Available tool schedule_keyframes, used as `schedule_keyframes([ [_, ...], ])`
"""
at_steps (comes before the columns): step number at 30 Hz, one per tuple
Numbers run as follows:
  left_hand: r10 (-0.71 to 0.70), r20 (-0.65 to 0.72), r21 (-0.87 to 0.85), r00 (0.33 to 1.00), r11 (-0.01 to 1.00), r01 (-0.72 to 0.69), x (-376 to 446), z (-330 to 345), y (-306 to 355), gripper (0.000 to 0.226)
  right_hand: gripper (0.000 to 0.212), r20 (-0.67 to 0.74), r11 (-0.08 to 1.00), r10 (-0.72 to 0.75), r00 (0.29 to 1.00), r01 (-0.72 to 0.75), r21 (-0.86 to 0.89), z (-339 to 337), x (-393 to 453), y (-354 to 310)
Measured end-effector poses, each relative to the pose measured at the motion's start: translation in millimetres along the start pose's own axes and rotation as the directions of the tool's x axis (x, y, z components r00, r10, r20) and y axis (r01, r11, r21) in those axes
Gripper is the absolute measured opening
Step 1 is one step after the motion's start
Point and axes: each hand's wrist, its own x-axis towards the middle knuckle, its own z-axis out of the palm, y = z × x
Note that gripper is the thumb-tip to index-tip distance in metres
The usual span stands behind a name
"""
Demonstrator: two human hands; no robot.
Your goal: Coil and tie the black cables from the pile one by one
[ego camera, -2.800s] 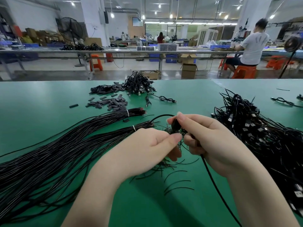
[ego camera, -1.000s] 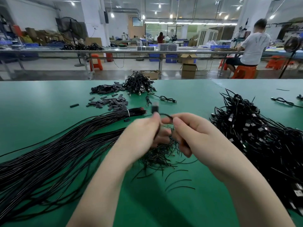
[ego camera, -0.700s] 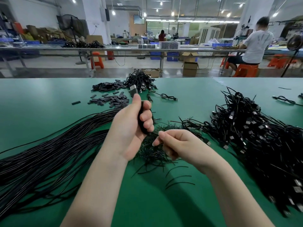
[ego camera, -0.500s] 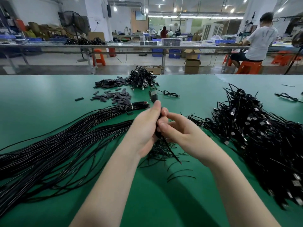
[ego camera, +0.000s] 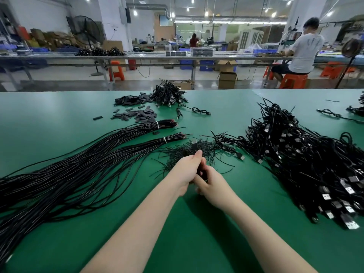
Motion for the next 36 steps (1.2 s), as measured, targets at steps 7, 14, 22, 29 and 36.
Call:
schedule_keyframes([
  [7,0.506,-0.229,0.696,0.832,0.683,-0.224,-13,-14,-10,0.037,0.03,-0.106,0.912,0.048,0.993,-0.087,-0.402,-15,2,6],
  [14,0.672,0.644,0.747,0.367,-0.449,-0.49,-17,-26,-18,0.048,0.028,0.341,0.847,0.125,0.932,0.079,-0.526,-45,2,-18],
  [22,0.53,0.791,0.593,0.306,-0.536,-0.601,-12,-30,-15,0.061,0.036,0.474,0.914,0.221,0.853,-0.011,-0.406,-59,-6,-12],
  [29,0.574,0.744,0.658,0.341,-0.543,-0.522,-13,-24,-20,0.025,0.036,0.495,0.942,0.221,0.841,-0.052,-0.332,-66,5,-3],
  [36,0.527,0.646,0.761,0.552,-0.494,-0.42,-2,-17,-19,0.022,0.025,0.409,0.955,0.102,0.907,0.026,-0.296,-76,23,6],
])
